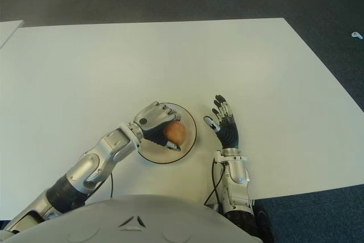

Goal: Put the apples into the plate.

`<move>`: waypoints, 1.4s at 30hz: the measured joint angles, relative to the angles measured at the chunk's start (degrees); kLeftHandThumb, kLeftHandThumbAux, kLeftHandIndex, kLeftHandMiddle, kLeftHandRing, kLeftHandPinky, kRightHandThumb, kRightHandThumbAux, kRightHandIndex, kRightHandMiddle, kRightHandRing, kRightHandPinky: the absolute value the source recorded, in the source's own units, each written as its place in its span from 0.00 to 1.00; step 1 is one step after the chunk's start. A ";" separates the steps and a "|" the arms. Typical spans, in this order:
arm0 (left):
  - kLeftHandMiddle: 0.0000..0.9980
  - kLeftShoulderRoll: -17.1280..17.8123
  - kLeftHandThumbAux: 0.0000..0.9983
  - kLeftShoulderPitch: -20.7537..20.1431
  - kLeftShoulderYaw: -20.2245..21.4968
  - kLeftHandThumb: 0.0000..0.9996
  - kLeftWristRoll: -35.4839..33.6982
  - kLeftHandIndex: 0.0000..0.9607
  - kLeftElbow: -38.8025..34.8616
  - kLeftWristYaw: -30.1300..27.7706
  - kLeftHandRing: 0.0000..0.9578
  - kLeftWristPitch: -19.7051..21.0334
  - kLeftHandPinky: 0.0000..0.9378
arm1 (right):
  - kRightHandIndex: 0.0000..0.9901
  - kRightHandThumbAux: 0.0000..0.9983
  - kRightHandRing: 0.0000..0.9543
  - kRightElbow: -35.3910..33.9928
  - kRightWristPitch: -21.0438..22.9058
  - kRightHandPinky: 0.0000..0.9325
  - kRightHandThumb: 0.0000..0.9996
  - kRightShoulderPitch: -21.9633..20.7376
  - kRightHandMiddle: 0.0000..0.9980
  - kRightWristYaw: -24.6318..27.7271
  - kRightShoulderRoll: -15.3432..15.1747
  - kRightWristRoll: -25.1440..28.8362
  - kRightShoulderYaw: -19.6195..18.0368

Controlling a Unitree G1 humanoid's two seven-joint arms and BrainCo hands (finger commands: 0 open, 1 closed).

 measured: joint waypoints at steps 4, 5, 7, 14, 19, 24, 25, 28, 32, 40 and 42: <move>0.33 -0.01 0.32 0.61 0.73 0.33 -0.58 0.28 1.27 2.97 0.33 -0.48 0.36 | 0.00 0.57 0.00 0.01 0.01 0.00 0.14 -0.01 0.00 0.21 -0.01 0.09 -0.01; 0.25 -0.01 0.30 0.66 0.79 0.30 -0.57 0.24 1.57 3.62 0.24 -0.50 0.28 | 0.00 0.57 0.00 0.02 0.01 0.00 0.14 -0.01 0.00 0.25 -0.01 0.09 -0.02; 0.10 0.00 0.26 0.68 0.86 0.22 -0.44 0.10 2.13 4.55 0.10 -0.49 0.11 | 0.00 0.57 0.00 0.03 0.04 0.00 0.13 -0.01 0.00 0.34 -0.03 0.07 -0.02; 0.01 0.02 0.21 2.03 0.93 0.16 0.14 0.01 1.78 4.81 0.01 0.42 0.01 | 0.00 0.56 0.00 0.02 0.26 0.00 0.13 -0.08 0.00 0.34 0.00 0.02 0.02; 0.00 0.02 0.19 3.58 1.32 0.16 0.16 0.00 0.62 5.64 0.00 0.70 0.00 | 0.00 0.55 0.00 0.01 0.26 0.00 0.14 -0.07 0.00 0.36 -0.02 0.04 0.00; 0.00 -0.36 0.19 4.57 2.11 0.18 -0.06 0.00 0.37 8.17 0.00 0.72 0.00 | 0.00 0.55 0.00 0.01 0.30 0.00 0.14 -0.06 0.00 0.62 -0.02 0.31 -0.03; 0.00 -0.46 0.19 4.70 2.59 0.18 -0.21 0.00 0.17 8.63 0.00 0.72 0.00 | 0.00 0.55 0.00 0.01 0.30 0.00 0.14 -0.06 0.00 0.71 -0.03 0.43 -0.04; 0.00 -0.58 0.18 4.94 3.74 0.18 -1.00 0.00 -0.96 9.30 0.00 0.77 0.00 | 0.00 0.55 0.00 0.01 0.30 0.00 0.14 -0.06 0.00 1.01 -0.04 0.69 -0.05; 0.00 -0.79 0.18 5.21 4.70 0.18 -1.12 0.00 -2.08 9.70 0.00 0.83 0.00 | 0.00 0.56 0.00 0.01 0.31 0.00 0.14 -0.06 0.00 1.23 -0.07 0.78 -0.04; 0.00 -1.33 0.18 6.59 5.40 0.19 -1.03 0.00 -2.64 10.54 0.00 1.08 0.00 | 0.00 0.56 0.00 -0.01 0.32 0.00 0.14 -0.01 0.00 1.40 -0.11 0.79 -0.05; 0.00 -1.44 0.18 6.77 5.48 0.19 -1.03 0.00 -2.72 10.60 0.00 1.15 0.00 | 0.00 0.56 0.00 -0.01 0.32 0.00 0.14 0.01 0.00 1.40 -0.13 0.78 -0.06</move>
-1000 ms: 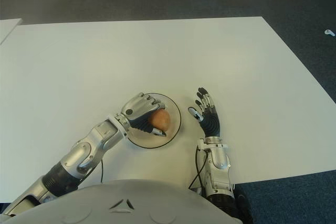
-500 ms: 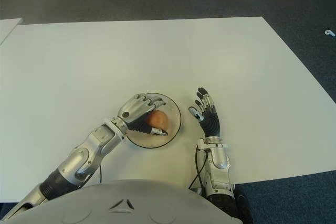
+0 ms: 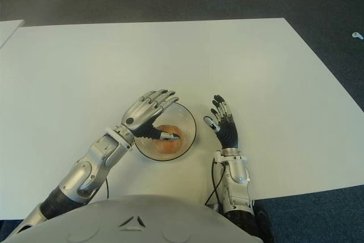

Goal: Put the apples into the plate.

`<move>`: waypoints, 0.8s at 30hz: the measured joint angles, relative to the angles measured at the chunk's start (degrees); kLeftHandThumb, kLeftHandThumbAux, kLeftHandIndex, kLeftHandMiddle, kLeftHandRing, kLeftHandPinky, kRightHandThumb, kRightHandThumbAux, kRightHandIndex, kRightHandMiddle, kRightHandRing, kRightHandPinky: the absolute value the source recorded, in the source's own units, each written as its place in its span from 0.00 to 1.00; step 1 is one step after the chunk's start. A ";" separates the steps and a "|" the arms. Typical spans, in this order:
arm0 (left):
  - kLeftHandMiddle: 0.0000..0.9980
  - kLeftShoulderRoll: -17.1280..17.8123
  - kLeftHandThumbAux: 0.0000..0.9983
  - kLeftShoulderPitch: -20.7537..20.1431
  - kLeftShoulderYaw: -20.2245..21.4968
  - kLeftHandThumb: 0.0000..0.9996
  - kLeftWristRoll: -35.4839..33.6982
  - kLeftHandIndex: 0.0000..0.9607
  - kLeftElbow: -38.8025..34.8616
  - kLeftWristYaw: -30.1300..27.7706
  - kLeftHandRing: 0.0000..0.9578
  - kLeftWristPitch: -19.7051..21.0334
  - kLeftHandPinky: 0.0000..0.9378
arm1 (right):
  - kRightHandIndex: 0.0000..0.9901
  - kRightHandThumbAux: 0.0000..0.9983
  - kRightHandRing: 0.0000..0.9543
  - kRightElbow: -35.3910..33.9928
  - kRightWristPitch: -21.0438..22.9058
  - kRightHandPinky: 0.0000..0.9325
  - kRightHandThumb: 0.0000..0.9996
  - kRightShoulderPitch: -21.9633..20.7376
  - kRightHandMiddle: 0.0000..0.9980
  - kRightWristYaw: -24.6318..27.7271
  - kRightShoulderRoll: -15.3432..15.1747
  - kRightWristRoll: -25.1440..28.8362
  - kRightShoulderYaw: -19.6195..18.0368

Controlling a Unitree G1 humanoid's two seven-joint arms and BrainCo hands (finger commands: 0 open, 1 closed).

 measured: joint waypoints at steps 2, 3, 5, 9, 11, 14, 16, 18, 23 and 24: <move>0.00 -0.15 0.18 0.08 0.06 0.19 0.02 0.00 -0.05 0.18 0.00 0.10 0.00 | 0.00 0.56 0.00 0.00 0.00 0.00 0.13 0.03 0.00 -0.01 -0.02 -0.03 -0.02; 0.00 -0.24 0.18 0.16 0.14 0.19 0.06 0.00 -0.09 0.38 0.00 0.14 0.00 | 0.00 0.57 0.00 0.00 0.00 0.00 0.13 0.04 0.00 -0.02 -0.02 -0.04 -0.02; 0.00 -0.43 0.18 0.36 0.27 0.20 0.14 0.00 -0.20 0.60 0.00 0.27 0.00 | 0.00 0.57 0.00 0.00 0.00 0.00 0.13 0.04 0.00 -0.07 -0.02 -0.07 -0.02; 0.00 -0.63 0.18 1.77 1.22 0.19 0.52 0.00 -1.28 1.62 0.00 1.12 0.00 | 0.00 0.58 0.00 -0.05 0.00 0.00 0.14 0.03 0.00 -0.26 0.06 -0.15 0.00; 0.00 -0.66 0.18 2.53 2.36 0.19 0.67 0.00 -1.74 2.79 0.00 1.56 0.00 | 0.00 0.58 0.00 -0.08 -0.01 0.00 0.14 0.06 0.00 -0.36 0.07 -0.20 0.00; 0.00 -1.01 0.22 4.03 5.29 0.14 0.20 0.00 -2.31 6.15 0.00 2.63 0.00 | 0.00 0.57 0.00 -0.10 -0.01 0.00 0.14 0.07 0.00 -0.48 0.08 -0.32 0.02; 0.00 -2.81 0.22 5.54 7.66 0.13 -1.41 0.00 -2.48 9.44 0.00 4.26 0.00 | 0.00 0.57 0.00 -0.12 -0.01 0.00 0.13 0.07 0.00 -0.55 0.10 -0.43 0.07; 0.00 -5.76 0.22 7.28 9.78 0.12 -4.49 0.00 -2.56 12.27 0.00 6.25 0.00 | 0.00 0.57 0.00 -0.14 0.00 0.00 0.13 0.11 0.00 -0.64 0.11 -0.50 0.08; 0.00 -14.84 0.27 12.22 13.56 0.07 -16.61 0.00 -4.14 15.87 0.00 8.06 0.00 | 0.00 0.56 0.00 -0.41 -0.01 0.00 0.13 0.38 0.00 -0.74 0.00 -0.72 0.00; 0.00 -16.24 0.28 13.39 13.94 0.07 -19.07 0.00 -4.61 15.92 0.00 7.91 0.00 | 0.00 0.56 0.00 -0.44 -0.01 0.00 0.14 0.38 0.00 -0.74 0.03 -0.73 0.03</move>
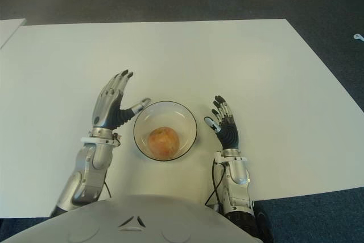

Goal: Put the apples into the plate.

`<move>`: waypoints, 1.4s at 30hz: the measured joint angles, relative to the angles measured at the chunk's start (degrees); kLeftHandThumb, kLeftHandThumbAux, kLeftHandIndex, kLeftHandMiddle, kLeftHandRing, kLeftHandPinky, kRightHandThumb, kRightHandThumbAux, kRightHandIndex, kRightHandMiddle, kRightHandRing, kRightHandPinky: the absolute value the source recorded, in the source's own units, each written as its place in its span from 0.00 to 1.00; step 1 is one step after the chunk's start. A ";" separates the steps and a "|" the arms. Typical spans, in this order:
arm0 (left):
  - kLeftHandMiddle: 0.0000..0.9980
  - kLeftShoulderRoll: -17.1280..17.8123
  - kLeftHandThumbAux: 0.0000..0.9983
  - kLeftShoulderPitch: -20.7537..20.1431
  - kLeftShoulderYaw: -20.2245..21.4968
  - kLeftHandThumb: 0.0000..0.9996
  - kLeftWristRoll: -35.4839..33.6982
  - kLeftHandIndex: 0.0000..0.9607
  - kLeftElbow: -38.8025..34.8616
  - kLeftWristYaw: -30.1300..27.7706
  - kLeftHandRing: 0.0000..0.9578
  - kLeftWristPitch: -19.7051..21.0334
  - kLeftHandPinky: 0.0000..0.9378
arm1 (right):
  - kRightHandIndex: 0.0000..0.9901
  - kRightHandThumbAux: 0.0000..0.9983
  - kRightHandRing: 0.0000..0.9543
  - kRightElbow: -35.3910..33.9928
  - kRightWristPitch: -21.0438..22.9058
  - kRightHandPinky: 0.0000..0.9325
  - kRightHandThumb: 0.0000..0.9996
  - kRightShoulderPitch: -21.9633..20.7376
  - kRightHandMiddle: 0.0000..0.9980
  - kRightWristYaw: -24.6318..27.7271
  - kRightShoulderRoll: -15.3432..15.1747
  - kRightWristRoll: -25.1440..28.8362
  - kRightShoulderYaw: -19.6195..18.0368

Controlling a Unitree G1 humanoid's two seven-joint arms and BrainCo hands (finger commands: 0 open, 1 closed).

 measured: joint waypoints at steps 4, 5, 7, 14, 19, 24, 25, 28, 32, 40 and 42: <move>0.00 -4.27 0.29 4.63 1.32 0.03 -9.56 0.02 -1.29 0.75 0.00 -2.36 0.00 | 0.00 0.56 0.00 -0.18 -0.01 0.00 0.14 -0.02 0.00 0.01 0.12 0.00 0.11; 0.00 -4.87 0.29 5.85 1.86 0.02 -11.92 0.04 -1.30 0.91 0.00 -3.65 0.00 | 0.00 0.56 0.00 -0.24 -0.01 0.00 0.14 -0.02 0.00 0.02 0.18 0.00 0.12; 0.00 -5.65 0.28 8.37 3.41 0.01 -16.72 0.06 -0.88 1.11 0.00 -6.54 0.00 | 0.00 0.57 0.00 -0.31 -0.01 0.00 0.14 -0.01 0.00 0.04 0.21 0.03 0.14; 0.00 -4.48 0.26 12.76 10.53 0.00 -29.29 0.14 11.83 1.41 0.00 -21.75 0.00 | 0.00 0.57 0.00 -0.16 0.00 0.00 0.13 0.16 0.00 0.13 0.18 0.08 -0.01; 0.00 -1.58 0.28 10.72 13.73 0.00 -33.36 0.11 23.88 1.34 0.00 -31.93 0.00 | 0.00 0.57 0.00 0.02 0.00 0.00 0.13 0.17 0.00 0.23 0.19 0.13 -0.07; 0.00 -0.02 0.31 8.11 14.09 0.00 -35.67 0.11 31.53 0.30 0.00 -42.27 0.01 | 0.00 0.57 0.00 0.29 0.01 0.00 0.13 0.16 0.00 1.00 0.14 0.82 -0.13; 0.00 0.02 0.32 7.82 13.99 0.01 -35.80 0.12 32.43 0.27 0.00 -43.26 0.02 | 0.00 0.57 0.00 0.30 0.01 0.00 0.13 0.16 0.00 1.24 0.12 0.88 -0.11; 0.00 0.07 0.34 7.75 13.80 0.02 -35.65 0.15 33.67 0.19 0.00 -46.04 0.02 | 0.00 0.58 0.00 0.26 -0.01 0.00 0.12 0.16 0.00 1.76 -0.02 0.94 -0.08; 0.01 -0.03 0.37 7.77 13.75 0.06 -35.19 0.16 33.93 0.19 0.00 -47.83 0.03 | 0.00 0.58 0.00 0.23 -0.04 0.00 0.12 0.17 0.00 1.97 -0.25 0.91 -0.08; 0.02 -4.65 0.41 11.57 8.89 0.15 -37.06 0.11 31.24 -0.66 0.00 -47.41 0.03 | 0.00 0.58 0.00 0.00 0.05 0.00 0.13 0.41 0.00 2.31 -0.25 0.92 -0.05; 0.03 -5.67 0.42 12.89 7.52 0.16 -37.83 0.10 30.19 -1.70 0.00 -46.34 0.03 | 0.00 0.58 0.00 -0.12 0.14 0.00 0.13 0.57 0.00 2.31 -0.23 0.93 -0.06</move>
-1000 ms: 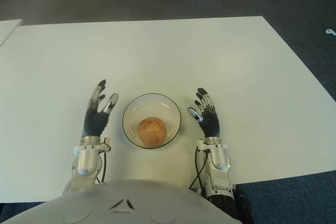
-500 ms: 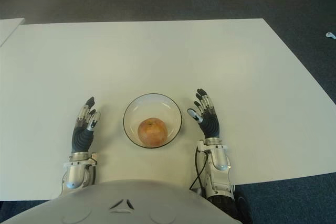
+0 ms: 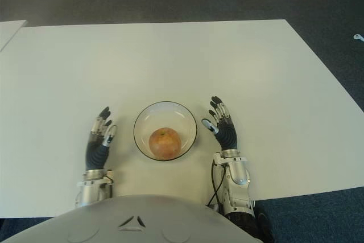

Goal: Put the apples into the plate.

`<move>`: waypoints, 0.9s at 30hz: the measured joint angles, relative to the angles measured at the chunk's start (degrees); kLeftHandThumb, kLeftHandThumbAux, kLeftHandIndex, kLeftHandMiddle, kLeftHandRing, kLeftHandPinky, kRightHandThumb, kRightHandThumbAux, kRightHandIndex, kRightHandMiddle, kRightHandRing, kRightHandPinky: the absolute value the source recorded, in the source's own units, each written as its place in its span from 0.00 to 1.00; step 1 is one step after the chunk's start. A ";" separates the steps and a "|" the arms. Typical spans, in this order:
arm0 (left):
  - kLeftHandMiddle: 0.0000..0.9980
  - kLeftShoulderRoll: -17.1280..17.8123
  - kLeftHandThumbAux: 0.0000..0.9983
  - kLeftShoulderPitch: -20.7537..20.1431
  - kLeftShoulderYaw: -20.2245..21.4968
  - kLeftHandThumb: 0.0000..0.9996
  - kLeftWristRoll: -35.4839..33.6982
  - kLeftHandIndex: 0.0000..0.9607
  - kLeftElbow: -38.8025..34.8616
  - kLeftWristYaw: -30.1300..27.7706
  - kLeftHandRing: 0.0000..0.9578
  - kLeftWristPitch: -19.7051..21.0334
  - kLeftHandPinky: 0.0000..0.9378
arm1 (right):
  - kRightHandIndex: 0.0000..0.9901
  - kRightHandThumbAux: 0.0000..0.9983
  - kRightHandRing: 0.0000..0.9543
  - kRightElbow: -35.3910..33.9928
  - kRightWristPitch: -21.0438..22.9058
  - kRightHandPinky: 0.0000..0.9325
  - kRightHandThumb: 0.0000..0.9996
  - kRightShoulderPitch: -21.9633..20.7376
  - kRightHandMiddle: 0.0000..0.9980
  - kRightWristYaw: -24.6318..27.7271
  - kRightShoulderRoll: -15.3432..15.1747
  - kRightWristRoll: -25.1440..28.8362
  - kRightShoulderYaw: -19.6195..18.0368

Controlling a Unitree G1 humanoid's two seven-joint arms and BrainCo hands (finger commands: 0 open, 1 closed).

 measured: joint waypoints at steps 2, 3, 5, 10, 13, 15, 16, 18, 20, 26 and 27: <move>0.03 -0.69 0.43 1.17 -1.32 0.15 -0.43 0.09 -0.86 -1.15 0.01 1.11 0.03 | 0.00 0.58 0.00 -0.20 0.05 0.00 0.13 0.17 0.00 0.00 0.02 0.03 -0.01; 0.03 -0.73 0.43 1.65 -1.48 0.15 -0.60 0.08 -1.18 -1.65 0.01 1.59 0.03 | 0.00 0.58 0.00 -0.29 0.05 0.00 0.14 0.22 0.00 0.01 0.04 0.09 -0.02; 0.03 -0.53 0.43 2.47 -1.42 0.13 -1.14 0.07 -1.83 -2.35 0.01 2.60 0.03 | 0.00 0.58 0.00 -0.44 0.06 0.00 0.14 0.27 0.00 0.04 0.08 0.29 -0.03; 0.03 0.26 0.45 3.26 -1.34 0.09 -1.60 0.06 -2.79 -3.51 0.01 3.77 0.01 | 0.00 0.58 0.00 -0.72 0.14 0.00 0.13 0.57 0.00 0.43 0.15 1.13 0.04; 0.04 0.57 0.45 3.14 -1.30 0.06 -1.69 0.07 -2.73 -4.07 0.01 3.73 0.01 | 0.00 0.58 0.00 -1.02 0.16 0.00 0.13 0.96 0.00 0.77 0.23 1.50 0.15; 0.04 0.81 0.45 2.93 -1.25 0.05 -1.68 0.07 -2.63 -4.17 0.01 3.61 0.02 | 0.00 0.58 0.00 -1.34 0.31 0.00 0.13 1.38 0.00 1.03 0.27 1.61 0.25; 0.04 0.88 0.45 2.79 -1.24 0.05 -1.68 0.07 -2.55 -4.22 0.01 3.54 0.02 | 0.00 0.58 0.00 -1.52 0.47 0.00 0.13 1.57 0.00 1.13 0.27 1.62 0.31; 0.04 0.93 0.46 2.57 -1.23 0.05 -1.69 0.07 -2.48 -4.31 0.01 3.59 0.02 | 0.00 0.58 0.00 -1.83 0.68 0.00 0.13 1.89 0.00 1.23 0.27 1.60 0.43; 0.05 0.93 0.47 2.55 -1.23 0.05 -1.70 0.08 -2.54 -4.41 0.02 3.92 0.03 | 0.00 0.58 0.00 -2.19 0.83 0.00 0.13 2.24 0.00 1.23 0.28 1.59 0.55; 0.04 0.63 0.49 3.24 -1.41 0.03 -1.68 0.06 -4.17 -4.45 0.01 7.27 0.01 | 0.00 0.57 0.00 -3.88 1.64 0.00 0.13 3.73 0.00 1.53 0.16 1.60 1.20; 0.03 0.54 0.49 3.49 -1.43 0.03 -1.66 0.05 -4.53 -4.46 0.01 7.82 0.00 | 0.00 0.57 0.00 -4.22 1.85 0.00 0.13 4.04 0.00 1.67 0.11 1.62 1.30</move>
